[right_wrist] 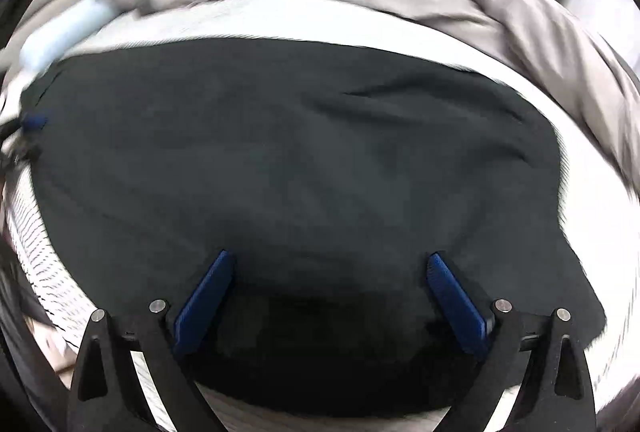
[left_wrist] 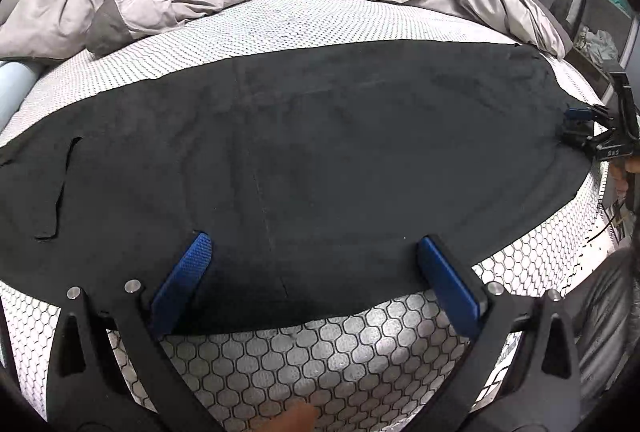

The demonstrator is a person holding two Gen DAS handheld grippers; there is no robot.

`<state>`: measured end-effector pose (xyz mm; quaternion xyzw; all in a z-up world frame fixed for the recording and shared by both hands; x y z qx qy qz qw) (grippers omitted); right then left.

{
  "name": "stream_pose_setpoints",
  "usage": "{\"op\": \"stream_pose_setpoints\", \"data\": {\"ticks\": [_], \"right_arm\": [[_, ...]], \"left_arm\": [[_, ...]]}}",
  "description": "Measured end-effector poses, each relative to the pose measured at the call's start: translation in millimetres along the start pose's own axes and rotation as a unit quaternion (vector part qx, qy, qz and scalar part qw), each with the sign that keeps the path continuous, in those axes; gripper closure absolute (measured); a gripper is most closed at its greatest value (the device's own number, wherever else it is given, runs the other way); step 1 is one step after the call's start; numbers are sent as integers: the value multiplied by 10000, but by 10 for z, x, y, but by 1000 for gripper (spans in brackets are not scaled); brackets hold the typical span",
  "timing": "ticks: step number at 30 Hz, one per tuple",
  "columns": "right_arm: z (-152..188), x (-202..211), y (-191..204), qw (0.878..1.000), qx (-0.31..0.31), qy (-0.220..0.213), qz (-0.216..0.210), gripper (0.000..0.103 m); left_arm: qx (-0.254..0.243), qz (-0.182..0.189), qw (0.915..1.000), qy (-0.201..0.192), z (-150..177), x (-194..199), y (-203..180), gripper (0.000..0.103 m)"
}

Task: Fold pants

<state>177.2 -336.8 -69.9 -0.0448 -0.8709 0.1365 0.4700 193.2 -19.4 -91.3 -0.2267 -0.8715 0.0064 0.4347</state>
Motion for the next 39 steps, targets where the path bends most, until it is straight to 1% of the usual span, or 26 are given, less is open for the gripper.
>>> {"op": "stream_pose_setpoints", "data": {"ticks": [2, 3, 5, 7, 9, 11, 12, 13, 14, 15, 16, 18, 19, 20, 22, 25, 26, 27, 28, 29, 30, 32, 34, 36, 37, 39], "right_arm": [[51, 50, -162, 9999, -119, -63, 74, 5], [62, 92, -186, 9999, -109, -115, 60, 5], [70, 162, -215, 9997, -103, -152, 131, 5], [103, 248, -279, 9993, -178, -176, 266, 5], [189, 298, -448, 9982, -380, -155, 440, 5], [233, 245, -680, 9951, -905, -97, 394, 5], [275, 226, -794, 9930, -1117, -37, 374, 5], [343, 170, -923, 9901, -1299, 54, 520, 6], [408, 125, -1062, 9860, -1452, 186, 793, 6], [463, 138, -1163, 9813, -1670, 263, 916, 5], [498, 202, -1249, 9750, -2029, 261, 866, 5], [451, 345, -1267, 9687, -2401, 16, 629, 5], [379, 425, -1210, 9694, -2399, -192, 481, 5], [297, 480, -1096, 9737, -2216, -342, 403, 5], [145, 488, -753, 9859, -1581, -476, 284, 5], [80, 248, -173, 9977, -609, -172, 228, 7], [104, 142, -45, 9988, -318, -24, 375, 7], [114, 63, -35, 9983, -115, 19, 571, 7], [124, 50, -39, 9982, -48, -5, 591, 7], [138, 60, -101, 9984, -197, 28, 537, 7], [186, 75, -222, 9973, -371, 91, 626, 7], [294, 99, -596, 9919, -643, 176, 1086, 7], [349, 159, -789, 9888, -910, 135, 1178, 7], [324, 285, -870, 9869, -1226, -87, 1048, 7], [264, 343, -828, 9868, -1363, -219, 842, 7], [107, 360, -674, 9874, -1449, -396, 492, 7]], "left_arm": [[65, -55, 10000, 26, -19, 25, 60, 0], [140, 0, 9999, 35, -43, 32, 44, 1], [296, 338, 9990, -67, -123, 137, -129, 1], [313, 649, 9973, -154, -275, 126, -339, 1], [157, 752, 9968, -213, -374, 62, -576, 1], [-83, 759, 9971, -63, -416, -95, -802, 1], [-229, 728, 9970, 87, -404, -199, -897, 1], [-366, 635, 9970, 258, -373, -303, -967, 1], [-453, 510, 9970, 374, -338, -373, -1002, 1], [-507, 371, 9971, 428, -324, -422, -1019, 1], [-516, 318, 9973, 404, -344, -441, -1052, 1], [-525, 469, 9971, 284, -408, -435, -1147, 1], [-549, 549, 9968, 188, -460, -436, -1221, 1], [-587, 579, 9965, 161, -501, -460, -1280, 1], [-672, 565, 9959, 231, -564, -580, -1403, 1], [-660, 495, 9954, 488, -555, -808, -1489, 0], [-646, 483, 9954, 523, -554, -866, -1497, 0], [-609, 523, 9954, 528, -553, -903, -1494, 0], [-565, 602, 9952, 522, -556, -909, -1491, 0], [-539, 640, 9952, 514, -555, -907, -1469, 0], [-528, 638, 9953, 507, -547, -900, -1448, 0], [-525, 628, 9955, 484, -521, -879, -1415, 0], [-444, 646, 9955, 537, -528, -813, -1400, 1], [-331, 885, 9947, 407, -633, -679, -1406, 1], [-245, 986, 9946, 227, -744, -613, -1405, 1], [-262, 993, 9945, 188, -929, -657, -1408, 1]]}}
Point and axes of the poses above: each gripper's, at about its wrist camera, not at the fingertips, and x roughly against the way its jaws point, y to its left, z to its underside, the point moved 10 cm from there along -x, roughly the way its jaws point, and after that the axes turned 10 degrees about z, right-handed, at the moved point
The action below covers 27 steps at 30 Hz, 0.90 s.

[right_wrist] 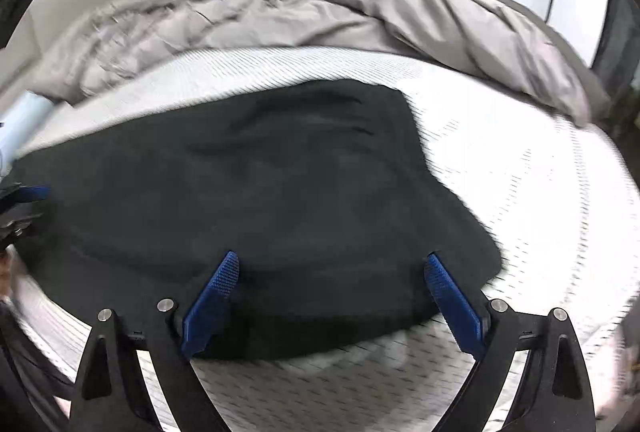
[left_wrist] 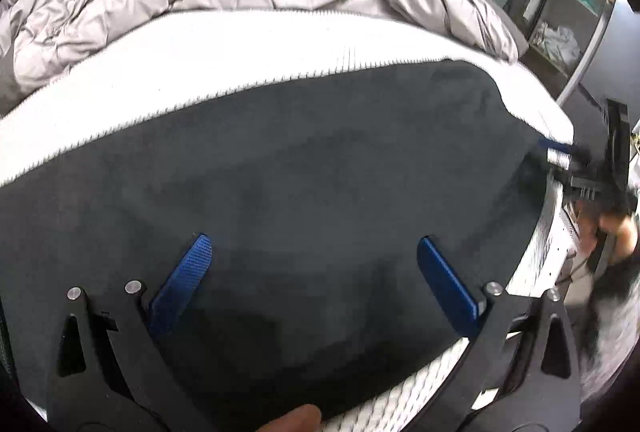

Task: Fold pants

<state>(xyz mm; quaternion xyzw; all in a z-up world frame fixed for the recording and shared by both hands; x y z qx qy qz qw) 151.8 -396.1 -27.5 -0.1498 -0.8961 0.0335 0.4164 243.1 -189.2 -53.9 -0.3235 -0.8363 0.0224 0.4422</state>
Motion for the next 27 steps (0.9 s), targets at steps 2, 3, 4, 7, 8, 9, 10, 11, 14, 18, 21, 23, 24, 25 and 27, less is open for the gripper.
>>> {"op": "stream_pose_setpoints", "data": {"ticks": [2, 3, 4, 7, 8, 9, 10, 11, 14, 18, 21, 23, 24, 25, 27], "right_arm": [[-54, -101, 183, 9998, 112, 79, -128, 7], [-78, -182, 264, 9995, 267, 126, -78, 7], [-106, -293, 320, 9984, 541, 169, 22, 7], [-60, -453, 195, 9903, 1203, 238, 653, 7], [-44, -425, -14, 9898, 1065, 246, 912, 7], [-53, -402, -193, 9904, 830, 259, 1071, 7], [-63, -379, -377, 9903, 547, 280, 1246, 7], [-83, -329, -520, 9905, 241, 248, 1330, 7], [-236, -216, -444, 9954, -13, -4, 963, 7], [-356, -309, 140, 9954, 756, -10, 589, 7], [-338, -531, 504, 9911, 1261, 219, 367, 7], [-336, -804, 438, 9877, 1400, 427, 550, 7], [-350, -859, 333, 9881, 1303, 460, 673, 7], [-389, -854, 272, 9909, 1101, 473, 621, 9], [-374, -815, 120, 9944, 779, 540, 460, 18]], "left_arm": [[-42, -112, 9997, 206, -98, -197, 64, 1], [-30, -159, 9989, 442, -101, -363, 116, 1], [0, -219, 9973, 700, -65, -513, 180, 1], [-169, -328, 9969, 689, -24, -558, 261, 1], [-158, -411, 9968, 672, -16, -517, 296, 1], [-65, -498, 9965, 662, 1, -471, 356, 1], [41, -519, 9964, 665, 16, -427, 411, 1], [97, -532, 9964, 658, 18, -390, 440, 1], [303, -516, 9973, 427, -94, -185, 549, 1], [757, -703, 9945, 193, -241, -72, 860, 1], [807, -1003, 9902, 541, -138, -245, 1069, 1], [639, -1051, 9910, 526, -106, -261, 1082, 1], [554, -1065, 9914, 527, -106, -244, 1068, 1], [489, -1080, 9914, 547, -93, -227, 1067, 1], [448, -1111, 9914, 530, -56, -191, 1099, 1]]}}
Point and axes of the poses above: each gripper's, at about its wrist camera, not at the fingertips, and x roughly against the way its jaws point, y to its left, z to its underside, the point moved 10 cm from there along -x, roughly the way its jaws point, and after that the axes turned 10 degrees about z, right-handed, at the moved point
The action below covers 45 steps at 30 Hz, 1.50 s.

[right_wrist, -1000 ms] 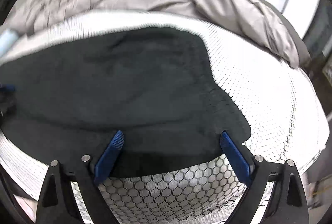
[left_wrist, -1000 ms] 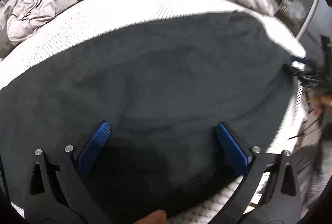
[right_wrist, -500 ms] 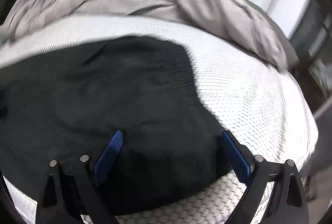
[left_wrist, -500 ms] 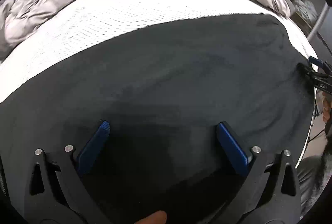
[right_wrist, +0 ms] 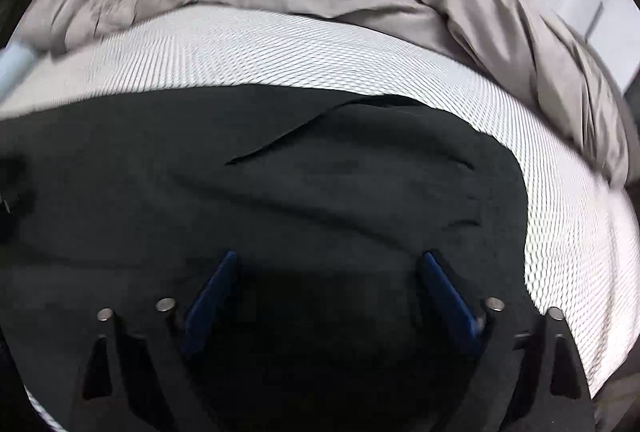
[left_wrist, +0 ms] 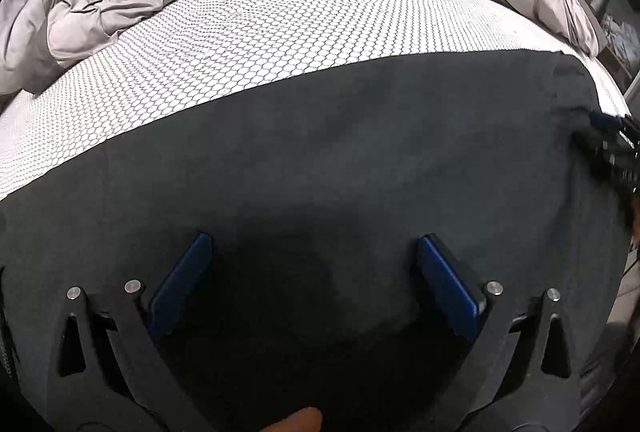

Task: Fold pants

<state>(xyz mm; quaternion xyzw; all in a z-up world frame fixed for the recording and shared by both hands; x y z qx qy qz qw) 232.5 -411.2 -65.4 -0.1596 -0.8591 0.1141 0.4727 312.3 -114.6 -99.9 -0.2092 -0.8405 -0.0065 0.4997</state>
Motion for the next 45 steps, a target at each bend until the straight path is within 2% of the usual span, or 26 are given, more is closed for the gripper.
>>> {"op": "stream_pose_setpoints", "data": {"ticks": [1, 5, 6, 9, 11, 13, 15, 17, 18, 20, 21, 22, 25, 26, 27, 30, 32, 34, 36, 38, 39, 41, 42, 44, 45], "right_arm": [[10, 11, -47, 10000, -38, 4, 47, 23], [-55, 50, -35, 9997, 60, -73, 241, 23], [-77, 104, 10, 9998, 44, -123, 147, 23], [-208, 281, 409, 9983, 2, -270, -507, 23], [-256, 386, 865, 9943, 494, -377, -865, 23], [-213, 412, 1247, 9890, 1069, -342, -965, 23], [-154, 313, 1360, 9871, 1402, -221, -741, 22], [-155, 243, 1202, 9898, 1209, -124, -744, 20], [-170, 195, 990, 9936, 1018, -79, -480, 19], [-145, 76, 422, 9948, 784, -65, 651, 15], [-109, 38, 219, 9927, 677, -42, 1001, 11], [-58, 3, 5, 9912, 504, 5, 1226, 11], [32, 3, -219, 9940, -19, 43, 1089, 11], [29, 46, -202, 9942, -10, -7, 1071, 11], [-9, 91, -168, 9948, 43, -69, 1017, 11], [-40, 381, 187, 9980, 163, -478, 382, 11], [-30, 463, 486, 9979, 343, -530, -141, 11], [27, 387, 722, 9958, 720, -401, -406, 11], [151, 312, 822, 9940, 972, -272, -424, 10], [147, 299, 689, 9961, 746, -218, -406, 9], [140, 316, 578, 9971, 695, -238, -189, 9], [143, 317, 216, 9975, 425, -254, 508, 9], [155, 283, 66, 9977, 160, -163, 640, 9], [165, 259, -73, 9979, -497, 17, 417, 9], [130, 297, -50, 9977, -590, -52, 340, 9]], "left_arm": [[29, 0, 10000, -20, 8, 14, 23, 1], [126, -47, 9999, -42, 87, 102, 27, 1], [135, 48, 9998, -99, 85, 158, -39, 1], [-58, 506, 9979, -388, 18, 304, -357, 1], [-368, 598, 9972, -244, 20, 223, -567, 1], [-758, 491, 9958, 145, 135, 23, -697, 1], [-879, 383, 9951, 226, 210, -59, -689, 0], [-837, 449, 9953, 187, 232, 16, -626, 0], [-808, 344, 9960, 189, 266, 60, -535, 0], [-667, 210, 9975, 143, 341, 133, -361, 0], [-584, 166, 9981, 116, 382, 178, -277, 0], [-525, 108, 9985, 86, 416, 229, -211, 0], [-393, -111, 9992, -18, 471, 408, -108, 1], [-401, -16, 9991, -147, 484, 512, -145, 1], [-464, 235, 9981, -317, 486, 617, -233, 1], [-599, 857, 9924, -645, 465, 767, -495, 1], [-656, 969, 9918, -505, 496, 671, -573, 1], [-615, 707, 9956, -89, 603, 431, -479, 1], [-551, 765, 9955, -107, 636, 364, -405, 0], [-479, 915, 9945, -192, 639, 420, -344, 0], [-434, 878, 9951, -155, 644, 442, -302, 0], [-310, 761, 9966, -94, 651, 474, -245, 0], [-218, 692, 9973, -71, 646, 493, -250, 0], [7, 571, 9984, -43, 541, 488, -139, 1], [155, 528, 9984, -101, 478, 526, -102, 1]]}}
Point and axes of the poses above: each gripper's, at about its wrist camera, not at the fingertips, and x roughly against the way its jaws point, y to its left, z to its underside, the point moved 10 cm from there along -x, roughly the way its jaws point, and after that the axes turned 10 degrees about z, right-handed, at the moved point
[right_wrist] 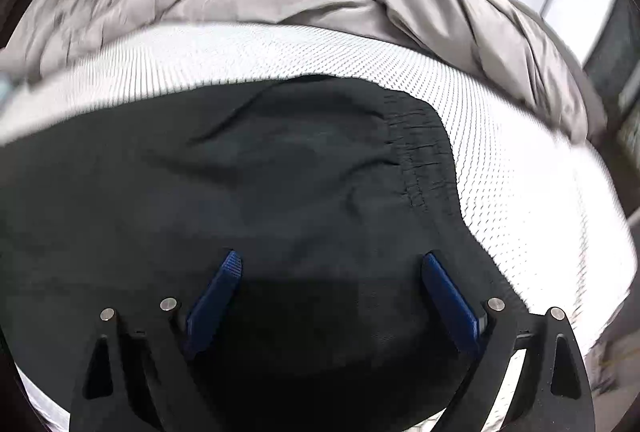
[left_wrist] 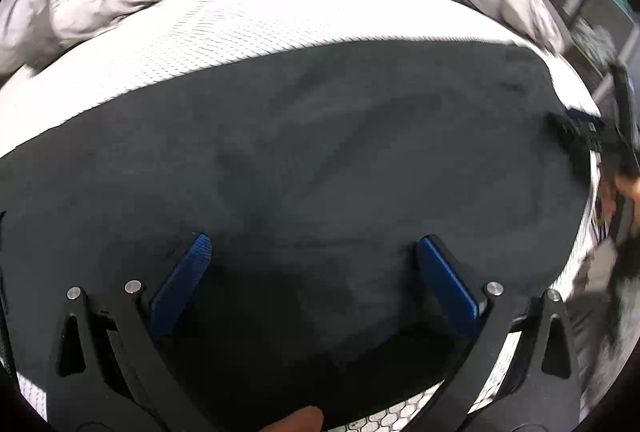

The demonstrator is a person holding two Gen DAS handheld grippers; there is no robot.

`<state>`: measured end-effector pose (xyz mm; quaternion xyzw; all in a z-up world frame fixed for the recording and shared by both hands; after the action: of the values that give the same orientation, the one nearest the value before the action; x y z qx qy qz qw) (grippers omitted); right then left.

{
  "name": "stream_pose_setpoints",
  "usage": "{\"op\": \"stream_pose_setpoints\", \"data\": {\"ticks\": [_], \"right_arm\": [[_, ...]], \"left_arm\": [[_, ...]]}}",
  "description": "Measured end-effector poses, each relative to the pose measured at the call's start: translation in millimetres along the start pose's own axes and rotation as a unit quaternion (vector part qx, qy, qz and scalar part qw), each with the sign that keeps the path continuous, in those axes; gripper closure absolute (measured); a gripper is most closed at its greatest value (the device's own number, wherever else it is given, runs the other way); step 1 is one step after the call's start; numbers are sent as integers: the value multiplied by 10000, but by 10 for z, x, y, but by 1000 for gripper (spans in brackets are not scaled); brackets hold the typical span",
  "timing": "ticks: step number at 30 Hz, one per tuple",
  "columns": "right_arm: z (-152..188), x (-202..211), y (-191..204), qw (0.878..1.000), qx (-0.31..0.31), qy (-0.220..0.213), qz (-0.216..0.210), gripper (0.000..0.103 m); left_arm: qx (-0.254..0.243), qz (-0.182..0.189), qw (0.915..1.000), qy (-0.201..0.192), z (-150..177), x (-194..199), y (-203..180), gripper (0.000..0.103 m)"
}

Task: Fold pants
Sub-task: 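Fold the pants edge with the right tool toward the left tool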

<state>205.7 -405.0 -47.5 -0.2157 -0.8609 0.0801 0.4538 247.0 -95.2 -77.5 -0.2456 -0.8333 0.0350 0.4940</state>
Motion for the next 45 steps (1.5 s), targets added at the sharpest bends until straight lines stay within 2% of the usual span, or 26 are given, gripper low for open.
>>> {"op": "stream_pose_setpoints", "data": {"ticks": [3, 5, 7, 8, 9, 10, 12, 16, 17, 18, 20, 22, 25, 27, 30, 33, 35, 37, 38, 40, 41, 45], "right_arm": [[-139, 142, 211, 9983, 407, -380, -186, 9], [-358, 122, 354, 9958, 713, -531, -222, 9], [-420, 72, 556, 9932, 995, -528, -283, 9], [-372, -15, 678, 9918, 1192, -356, -297, 9], [-294, -120, 767, 9893, 1437, -169, -170, 9], [-279, -177, 793, 9873, 1573, -170, -112, 9], [-332, -204, 719, 9892, 1443, -105, -216, 9], [-444, -361, 118, 9944, 941, -26, 481, 9], [-457, -407, 3, 9958, 787, 26, 476, 9], [-487, -402, -19, 9978, 605, 58, 276, 9], [-578, -309, 9, 9992, 398, -84, 63, 9], [-727, -224, 65, 9984, 465, -324, 55, 9], [-918, -225, 183, 9967, 641, -478, 169, 9], [-968, -356, 263, 9968, 691, -349, 206, 9], [-894, -544, 335, 9967, 772, -144, 217, 9], [-805, -753, 322, 9960, 876, 132, 128, 9], [-797, -742, 159, 9966, 716, 204, 359, 9], [-812, -726, -108, 9933, 555, 255, 979, 8], [-799, -713, -196, 9930, 434, 267, 1070, 8], [-811, -680, -290, 9961, 59, 285, 831, 10], [-841, -614, -264, 9982, -72, 191, 570, 12], [-1073, -368, 117, 9995, 55, -316, -12, 14]], "left_arm": [[265, 75, 9990, -344, -234, 117, 78, 1], [285, -104, 9988, -380, -409, 61, 99, 1], [352, -271, 9985, -306, -522, -69, 157, 1], [438, -304, 9984, -208, -555, -159, 190, 1], [500, -320, 9982, -92, -601, -275, 206, 1], [578, -352, 9977, 88, -585, -390, 264, 1], [582, -443, 9970, 244, -600, -513, 379, 1], [360, -479, 9980, 205, -573, -516, 376, 1], [356, -480, 9980, 193, -546, -508, 365, 1], [379, -493, 9979, 192, -539, -500, 360, 1], [361, -383, 9986, 55, -589, -469, 317, 1], [266, -297, 9991, -174, -729, -406, 267, 1], [199, -510, 9983, -185, -831, -444, 332, 1], [185, -717, 9970, -213, -881, -492, 389, 1], [237, -645, 9976, 59, -814, -667, 477, 1], [170, -590, 9981, -29, -813, -695, 512, 0], [167, -559, 9983, -60, -811, -703, 535, 0], [148, -566, 9983, -78, -803, -701, 546, 0], [153, -571, 9982, -83, -805, -703, 548, 0], [123, -614, 9980, -79, -820, -685, 545, 0], [116, -622, 9979, -108, -838, -665, 539, 1], [-42, -556, 9979, -318, -958, -556, 435, 1]]}}
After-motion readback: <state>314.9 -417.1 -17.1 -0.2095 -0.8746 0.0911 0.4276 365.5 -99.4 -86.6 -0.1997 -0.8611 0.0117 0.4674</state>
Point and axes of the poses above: each gripper's, at about its wrist camera, not at the fingertips, and x roughly against the way its jaws point, y to its left, z to its underside, the point moved 10 cm from there along -x, roughly the way its jaws point, and after that the axes turned 10 degrees about z, right-handed, at the moved point
